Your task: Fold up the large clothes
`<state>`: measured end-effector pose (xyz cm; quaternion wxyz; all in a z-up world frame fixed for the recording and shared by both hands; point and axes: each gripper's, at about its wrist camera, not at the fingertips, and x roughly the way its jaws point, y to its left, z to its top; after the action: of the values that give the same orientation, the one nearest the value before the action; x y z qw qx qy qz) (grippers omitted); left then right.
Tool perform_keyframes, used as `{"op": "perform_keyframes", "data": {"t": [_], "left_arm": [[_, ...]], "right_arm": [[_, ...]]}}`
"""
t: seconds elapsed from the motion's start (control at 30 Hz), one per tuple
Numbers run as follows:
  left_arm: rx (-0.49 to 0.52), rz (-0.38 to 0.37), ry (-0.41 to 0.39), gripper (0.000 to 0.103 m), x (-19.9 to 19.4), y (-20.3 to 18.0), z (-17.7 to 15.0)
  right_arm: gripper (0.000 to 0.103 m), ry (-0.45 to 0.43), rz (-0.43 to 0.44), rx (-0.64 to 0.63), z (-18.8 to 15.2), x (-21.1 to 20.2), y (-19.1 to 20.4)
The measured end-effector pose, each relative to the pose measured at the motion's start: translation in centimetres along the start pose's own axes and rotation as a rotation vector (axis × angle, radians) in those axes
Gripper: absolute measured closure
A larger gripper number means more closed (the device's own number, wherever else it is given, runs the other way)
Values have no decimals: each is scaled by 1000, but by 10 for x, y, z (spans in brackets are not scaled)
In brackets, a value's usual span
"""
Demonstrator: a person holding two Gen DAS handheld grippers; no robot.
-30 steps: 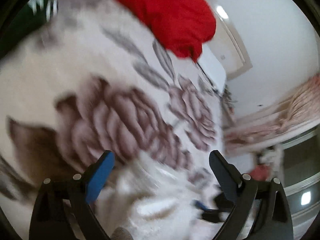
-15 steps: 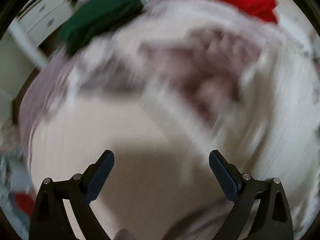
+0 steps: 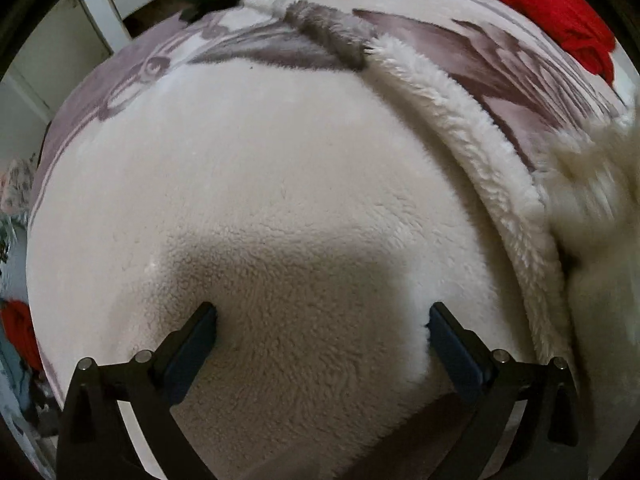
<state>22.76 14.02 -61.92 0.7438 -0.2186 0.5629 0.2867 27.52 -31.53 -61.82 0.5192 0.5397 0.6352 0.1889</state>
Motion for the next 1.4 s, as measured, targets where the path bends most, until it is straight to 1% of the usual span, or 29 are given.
{"op": "perform_keyframes", "data": {"t": [0.1,0.13,0.17,0.2,0.23,0.27,0.3,0.33,0.4,0.47,0.53,0.57,0.63,0.67,0.73,0.83,0.9,1.0,1.03,1.07,1.1,1.13,1.2,1.23,1.27,1.3,1.33,1.37,1.4], "left_arm": [[31,-32,89,0,-6,8,12],[33,-40,96,0,-14,12,15],[41,-37,83,0,-25,15,17],[58,-38,71,0,-33,15,18],[90,-36,58,0,-44,14,18],[147,0,42,0,-57,10,17],[187,29,29,0,-66,6,16],[230,44,17,0,-75,0,13],[281,50,2,0,-91,-13,11],[331,25,-27,0,-107,-31,4],[371,29,-43,0,-114,-52,-2],[382,29,-50,0,-115,-61,-6],[393,1,-48,0,-115,-72,-14],[389,-11,-40,0,-113,-77,-17],[376,-32,-26,0,-110,-82,-22],[365,-24,-26,0,-106,-86,-23],[354,-35,-25,0,-107,-86,-23],[332,-56,-23,0,-105,-83,-18],[331,-58,-25,0,-105,-83,-18],[331,-60,-26,0,-105,-84,-17],[330,-59,-29,0,-105,-84,-17],[330,-56,-30,0,-105,-84,-17],[329,-53,-31,0,-106,-85,-15],[326,-52,-32,0,-107,-84,-14],[324,-49,-35,0,-109,-84,-13],[322,-51,-35,0,-110,-83,-12],[319,-56,-34,0,-111,-82,-10],[315,-60,-36,0,-115,-82,-8],[291,-37,-36,0,-117,-82,-7]], "right_arm": [[52,-88,133,224,-60,-30,-46],[52,-118,168,311,-90,-39,-64],[52,-134,184,358,-115,-45,-74],[52,-141,177,389,-140,-52,-83],[52,-132,144,403,-162,-55,-89],[48,-104,100,399,-176,-55,-94],[46,-49,26,374,-185,-53,-99],[41,-9,-37,365,-186,-53,-102],[41,49,-123,334,-180,-61,-101],[41,74,-217,219,-168,-78,-80],[41,47,-330,56,-155,-98,-45],[41,18,-394,-37,-147,-109,-21],[41,-4,-436,-162,-135,-119,13],[41,8,-435,-221,-129,-116,32],[41,44,-439,-328,-119,-97,67],[41,91,-442,-424,-99,-57,110],[41,108,-486,-496,-93,-28,132],[41,143,-535,-590,-82,22,145],[40,159,-560,-618,-81,45,153],[39,179,-593,-643,-79,56,153],[39,199,-655,-660,-74,72,150],[39,214,-674,-662,-75,80,143],[39,229,-683,-666,-76,82,130],[43,213,-678,-673,-80,79,129],[59,201,-665,-680,-82,77,129],[69,194,-653,-683,-86,74,132],[86,189,-624,-662,-90,65,134],[89,176,-591,-627,-93,55,135],[90,166,-558,-590,-95,45,135]]}}
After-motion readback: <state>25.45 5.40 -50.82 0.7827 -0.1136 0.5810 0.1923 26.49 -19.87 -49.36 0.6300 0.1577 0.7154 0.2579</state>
